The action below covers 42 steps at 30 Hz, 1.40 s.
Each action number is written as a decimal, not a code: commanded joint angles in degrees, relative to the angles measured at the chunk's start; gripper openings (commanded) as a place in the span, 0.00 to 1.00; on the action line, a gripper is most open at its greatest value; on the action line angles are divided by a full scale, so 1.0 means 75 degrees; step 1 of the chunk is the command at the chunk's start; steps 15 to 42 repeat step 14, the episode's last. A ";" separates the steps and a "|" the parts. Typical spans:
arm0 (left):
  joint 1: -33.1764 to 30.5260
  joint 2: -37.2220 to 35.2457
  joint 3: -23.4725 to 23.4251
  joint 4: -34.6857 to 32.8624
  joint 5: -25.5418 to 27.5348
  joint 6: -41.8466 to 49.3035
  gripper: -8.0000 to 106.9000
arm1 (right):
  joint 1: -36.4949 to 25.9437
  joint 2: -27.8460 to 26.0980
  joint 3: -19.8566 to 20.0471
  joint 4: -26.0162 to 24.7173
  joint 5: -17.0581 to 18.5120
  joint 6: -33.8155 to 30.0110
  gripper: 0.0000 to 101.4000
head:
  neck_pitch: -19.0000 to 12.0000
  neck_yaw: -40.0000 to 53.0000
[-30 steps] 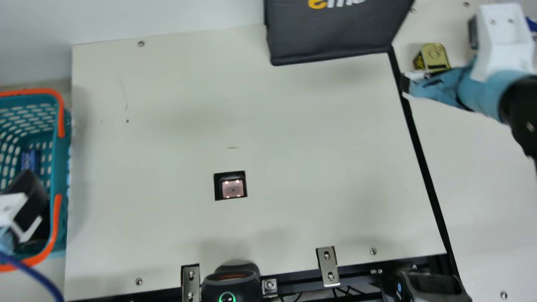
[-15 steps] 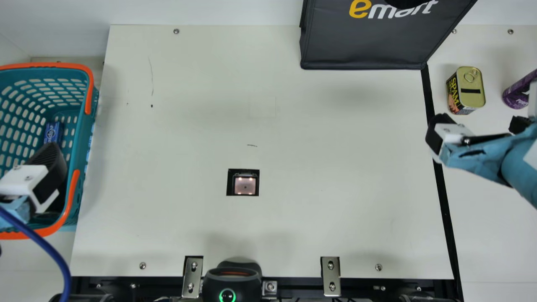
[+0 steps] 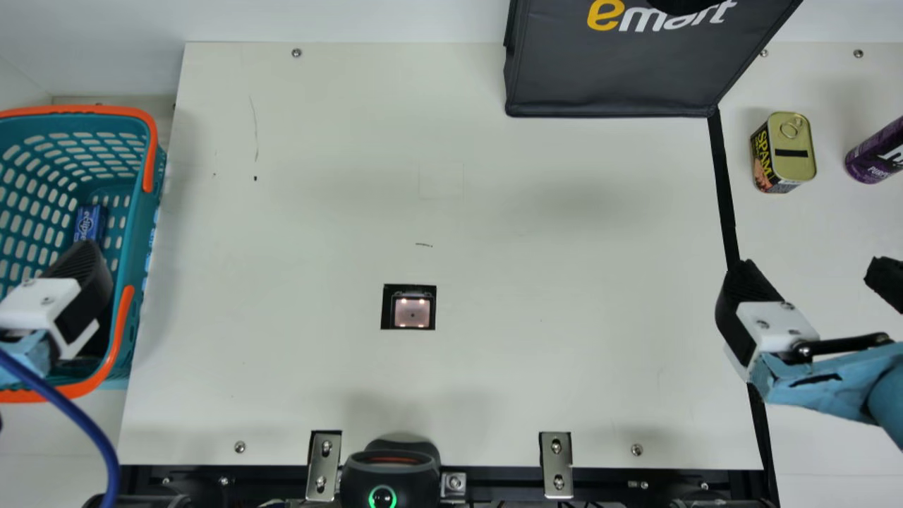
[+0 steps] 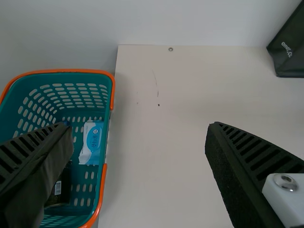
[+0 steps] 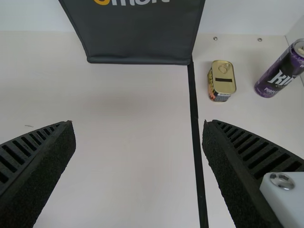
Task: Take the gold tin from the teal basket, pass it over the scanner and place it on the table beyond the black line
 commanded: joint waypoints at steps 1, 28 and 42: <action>0.0000 0.0000 0.0000 0.0000 0.0000 0.0000 0.85 | 0.0000 0.0000 0.0000 0.0000 0.0000 0.0000 0.94 | -0.0221 0.0024; 0.0000 0.0000 0.0000 0.0000 0.0000 0.0000 0.85 | 0.0000 0.0000 0.0000 0.0009 -0.0008 0.0000 0.94 | -0.0221 0.0024; 0.0000 0.0000 0.0000 0.0000 0.0000 0.0000 0.85 | 0.0000 0.0000 0.0000 0.0009 -0.0008 0.0000 0.94 | -0.0221 0.0024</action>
